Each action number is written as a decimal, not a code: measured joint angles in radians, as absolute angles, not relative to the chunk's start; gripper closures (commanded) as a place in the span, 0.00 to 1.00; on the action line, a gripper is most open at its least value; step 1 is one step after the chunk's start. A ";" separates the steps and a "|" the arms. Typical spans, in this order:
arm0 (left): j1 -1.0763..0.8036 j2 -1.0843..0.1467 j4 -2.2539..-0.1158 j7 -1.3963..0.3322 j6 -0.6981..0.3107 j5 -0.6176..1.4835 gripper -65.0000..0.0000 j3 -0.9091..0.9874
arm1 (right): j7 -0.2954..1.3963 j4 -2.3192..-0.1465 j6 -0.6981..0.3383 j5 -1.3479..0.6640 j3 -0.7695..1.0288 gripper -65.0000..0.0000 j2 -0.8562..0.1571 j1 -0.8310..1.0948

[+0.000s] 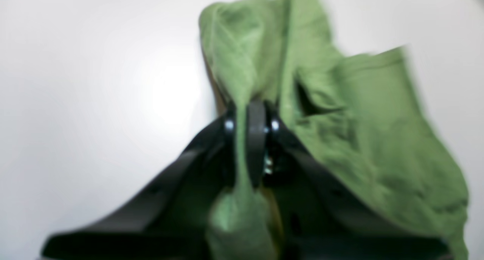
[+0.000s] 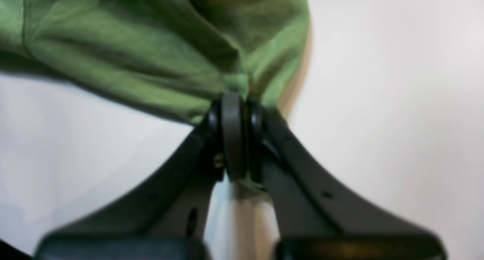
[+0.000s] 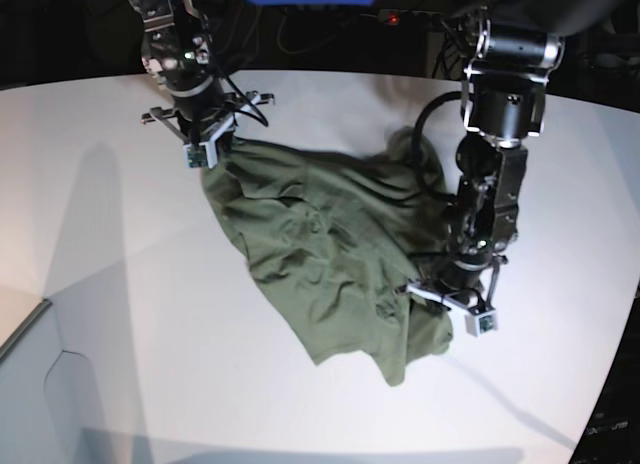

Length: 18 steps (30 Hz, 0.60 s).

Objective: Layout the t-shirt on the table in an organized manner, then fold the t-shirt properly
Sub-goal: 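Reach the left gripper into the shirt and grasp a fold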

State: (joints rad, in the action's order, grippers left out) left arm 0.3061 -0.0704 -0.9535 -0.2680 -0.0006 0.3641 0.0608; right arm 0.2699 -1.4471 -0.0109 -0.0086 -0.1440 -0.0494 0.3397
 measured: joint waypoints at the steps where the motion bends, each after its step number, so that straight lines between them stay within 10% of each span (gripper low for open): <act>1: 0.290 -0.073 -0.983 -0.269 0.004 0.363 1.00 0.076 | 0.268 -1.446 -0.011 -0.010 -0.144 1.00 -0.049 0.339; 18: 0.078 -0.080 -1.376 -0.283 0.003 0.364 1.00 0.193 | 0.269 -1.444 -0.011 -0.009 -0.144 1.00 -0.049 0.336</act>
